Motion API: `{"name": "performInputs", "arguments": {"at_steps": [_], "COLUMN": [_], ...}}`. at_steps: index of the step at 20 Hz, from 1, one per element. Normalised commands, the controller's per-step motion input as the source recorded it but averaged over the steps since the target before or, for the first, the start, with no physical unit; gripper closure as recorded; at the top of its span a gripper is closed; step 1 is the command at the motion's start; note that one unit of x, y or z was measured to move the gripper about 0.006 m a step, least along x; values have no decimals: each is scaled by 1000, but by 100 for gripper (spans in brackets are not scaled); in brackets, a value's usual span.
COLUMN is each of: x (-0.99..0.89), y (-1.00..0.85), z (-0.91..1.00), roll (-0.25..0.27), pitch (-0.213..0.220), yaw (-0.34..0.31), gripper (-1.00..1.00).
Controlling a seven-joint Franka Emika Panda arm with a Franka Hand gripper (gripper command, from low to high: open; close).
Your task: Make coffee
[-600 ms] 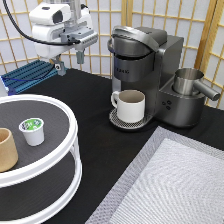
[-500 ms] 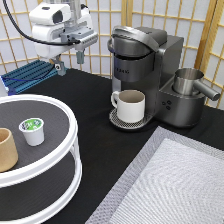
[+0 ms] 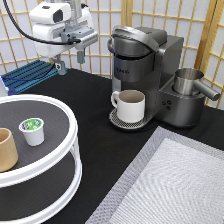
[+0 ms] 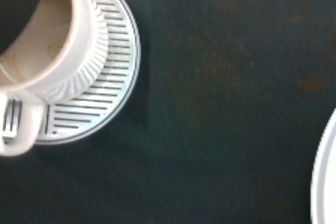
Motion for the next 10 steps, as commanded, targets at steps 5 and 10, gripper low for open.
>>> {"name": "performInputs", "arguments": {"at_steps": [5,10], "x": [811,815], "y": [-124,-207], "z": [662,699], "roll": [53,75], "pitch": [134,134], "yaw": [-33,-37], "gripper": [-100,-100]}}
